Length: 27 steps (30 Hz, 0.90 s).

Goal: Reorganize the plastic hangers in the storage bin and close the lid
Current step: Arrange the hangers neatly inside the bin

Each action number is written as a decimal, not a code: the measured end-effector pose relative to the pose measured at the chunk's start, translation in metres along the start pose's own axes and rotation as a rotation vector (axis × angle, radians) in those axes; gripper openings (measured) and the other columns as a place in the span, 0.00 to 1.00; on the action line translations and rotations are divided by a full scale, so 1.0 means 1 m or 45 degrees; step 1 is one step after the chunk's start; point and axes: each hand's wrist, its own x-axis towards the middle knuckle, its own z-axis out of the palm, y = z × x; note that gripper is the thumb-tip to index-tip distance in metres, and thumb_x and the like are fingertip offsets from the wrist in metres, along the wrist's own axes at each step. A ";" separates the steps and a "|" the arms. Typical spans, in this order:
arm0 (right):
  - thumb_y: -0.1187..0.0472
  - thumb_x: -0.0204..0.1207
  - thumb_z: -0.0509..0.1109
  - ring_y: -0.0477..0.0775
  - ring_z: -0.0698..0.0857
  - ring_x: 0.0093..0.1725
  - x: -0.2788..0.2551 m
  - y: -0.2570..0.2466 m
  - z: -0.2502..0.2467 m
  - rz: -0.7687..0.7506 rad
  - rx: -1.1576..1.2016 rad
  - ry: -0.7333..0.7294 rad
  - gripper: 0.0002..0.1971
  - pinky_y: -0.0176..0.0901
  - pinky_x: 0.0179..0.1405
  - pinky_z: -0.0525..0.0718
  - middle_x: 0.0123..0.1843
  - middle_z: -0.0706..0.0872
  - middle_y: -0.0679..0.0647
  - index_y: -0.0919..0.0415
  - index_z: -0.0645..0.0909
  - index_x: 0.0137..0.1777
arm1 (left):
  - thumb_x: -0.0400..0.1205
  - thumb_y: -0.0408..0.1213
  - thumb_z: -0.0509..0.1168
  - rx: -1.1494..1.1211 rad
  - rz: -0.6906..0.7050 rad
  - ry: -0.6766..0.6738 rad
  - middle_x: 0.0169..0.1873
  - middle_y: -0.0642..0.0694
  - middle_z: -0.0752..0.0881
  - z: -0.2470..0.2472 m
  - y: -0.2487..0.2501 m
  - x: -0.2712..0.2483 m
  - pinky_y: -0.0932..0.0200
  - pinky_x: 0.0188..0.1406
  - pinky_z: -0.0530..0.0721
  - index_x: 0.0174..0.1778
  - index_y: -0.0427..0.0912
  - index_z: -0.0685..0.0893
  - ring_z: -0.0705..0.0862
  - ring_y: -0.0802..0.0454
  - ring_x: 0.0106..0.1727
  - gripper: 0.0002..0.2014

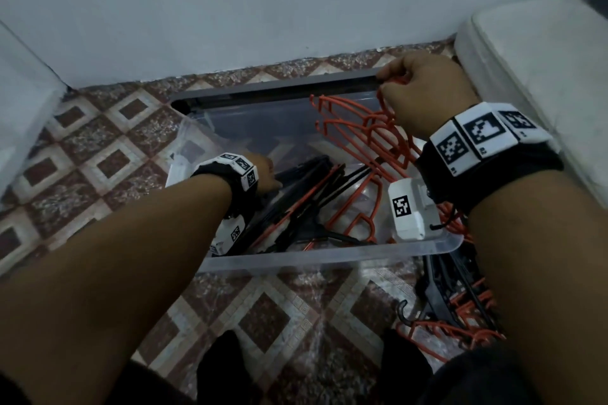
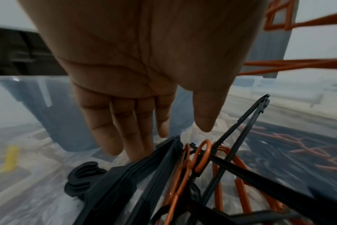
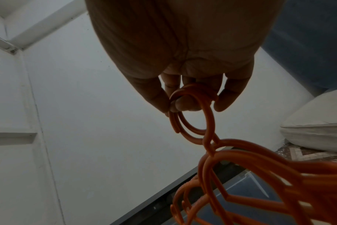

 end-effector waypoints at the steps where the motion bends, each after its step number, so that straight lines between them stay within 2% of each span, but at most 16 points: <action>1: 0.60 0.74 0.66 0.51 0.87 0.43 0.001 0.001 0.000 -0.002 0.004 -0.001 0.09 0.45 0.45 0.86 0.46 0.87 0.47 0.46 0.85 0.48 | 0.76 0.64 0.64 0.031 0.012 -0.066 0.47 0.45 0.87 0.007 0.004 0.006 0.52 0.49 0.84 0.49 0.46 0.85 0.84 0.43 0.46 0.23; 3: 0.60 0.74 0.66 0.52 0.86 0.46 0.003 0.004 0.001 -0.003 0.008 0.000 0.09 0.45 0.47 0.86 0.46 0.87 0.47 0.47 0.86 0.49 | 0.74 0.69 0.62 0.104 0.054 -0.134 0.51 0.44 0.87 0.019 0.016 0.017 0.52 0.49 0.83 0.54 0.46 0.85 0.84 0.43 0.47 0.30; 6: 0.59 0.74 0.66 0.51 0.86 0.49 0.008 0.010 0.006 0.005 0.000 -0.006 0.10 0.50 0.52 0.87 0.47 0.86 0.46 0.47 0.86 0.50 | 0.67 0.74 0.60 0.127 0.096 -0.113 0.57 0.42 0.87 0.029 0.037 0.038 0.50 0.53 0.83 0.62 0.46 0.83 0.85 0.41 0.52 0.39; 8: 0.60 0.74 0.66 0.51 0.86 0.50 0.013 0.014 0.011 0.016 -0.008 -0.013 0.10 0.52 0.54 0.87 0.49 0.87 0.46 0.46 0.85 0.51 | 0.66 0.76 0.59 0.140 0.139 -0.161 0.58 0.43 0.86 0.031 0.052 0.051 0.50 0.55 0.83 0.63 0.46 0.83 0.85 0.41 0.54 0.41; 10: 0.60 0.74 0.67 0.50 0.87 0.49 0.018 0.018 0.014 0.032 -0.004 -0.007 0.10 0.51 0.54 0.87 0.50 0.88 0.46 0.46 0.85 0.51 | 0.70 0.71 0.60 0.224 0.218 -0.239 0.54 0.44 0.87 0.037 0.064 0.062 0.48 0.54 0.84 0.54 0.48 0.86 0.86 0.42 0.50 0.31; 12: 0.60 0.74 0.67 0.49 0.86 0.47 0.021 0.020 0.016 0.040 -0.004 0.010 0.10 0.47 0.52 0.87 0.48 0.88 0.46 0.45 0.85 0.50 | 0.74 0.57 0.67 0.280 0.229 -0.229 0.46 0.44 0.88 0.042 0.068 0.065 0.53 0.47 0.86 0.42 0.50 0.85 0.87 0.44 0.44 0.14; 14: 0.60 0.74 0.66 0.47 0.86 0.47 0.022 0.022 0.017 0.042 -0.004 0.032 0.11 0.42 0.48 0.85 0.47 0.87 0.45 0.45 0.85 0.50 | 0.78 0.43 0.68 0.230 0.197 -0.167 0.45 0.44 0.88 0.041 0.064 0.062 0.61 0.37 0.82 0.43 0.51 0.81 0.87 0.46 0.41 0.02; 15: 0.60 0.73 0.66 0.46 0.85 0.46 0.022 0.023 0.017 0.044 -0.002 0.046 0.11 0.40 0.46 0.83 0.47 0.87 0.44 0.45 0.85 0.50 | 0.80 0.38 0.65 0.145 0.180 -0.139 0.46 0.41 0.88 0.036 0.059 0.059 0.61 0.36 0.82 0.45 0.49 0.80 0.86 0.46 0.40 0.01; 16: 0.60 0.73 0.66 0.45 0.85 0.45 0.021 0.023 0.017 0.049 0.001 0.060 0.11 0.39 0.45 0.82 0.45 0.86 0.43 0.45 0.85 0.50 | 0.83 0.37 0.62 0.070 0.158 -0.087 0.48 0.39 0.88 0.029 0.055 0.055 0.59 0.39 0.84 0.46 0.45 0.81 0.85 0.45 0.39 0.03; 18: 0.60 0.73 0.65 0.45 0.84 0.42 0.021 0.022 0.016 0.068 0.004 0.083 0.11 0.38 0.41 0.80 0.40 0.84 0.41 0.45 0.86 0.50 | 0.87 0.43 0.56 -0.058 0.143 0.063 0.51 0.36 0.86 0.012 0.046 0.039 0.55 0.47 0.80 0.45 0.45 0.81 0.84 0.40 0.44 0.11; 21: 0.60 0.73 0.64 0.47 0.84 0.42 0.020 0.018 0.012 0.081 0.004 0.092 0.11 0.38 0.41 0.80 0.38 0.84 0.42 0.46 0.86 0.49 | 0.88 0.50 0.54 -0.199 0.094 0.265 0.51 0.35 0.87 -0.017 0.039 0.009 0.54 0.48 0.76 0.48 0.39 0.86 0.84 0.35 0.53 0.21; 25: 0.60 0.71 0.63 0.52 0.87 0.43 0.013 0.011 0.005 0.085 0.035 0.119 0.13 0.44 0.45 0.85 0.43 0.89 0.48 0.49 0.86 0.49 | 0.88 0.52 0.54 -0.289 0.142 0.352 0.38 0.44 0.89 -0.058 0.027 -0.042 0.53 0.49 0.82 0.39 0.42 0.84 0.85 0.41 0.45 0.22; 27: 0.60 0.71 0.63 0.55 0.88 0.44 0.010 0.007 0.002 0.074 0.037 0.128 0.13 0.49 0.49 0.88 0.45 0.90 0.50 0.50 0.86 0.51 | 0.88 0.51 0.53 -0.313 0.184 0.441 0.37 0.45 0.88 -0.073 0.020 -0.065 0.52 0.49 0.81 0.37 0.44 0.81 0.85 0.42 0.44 0.21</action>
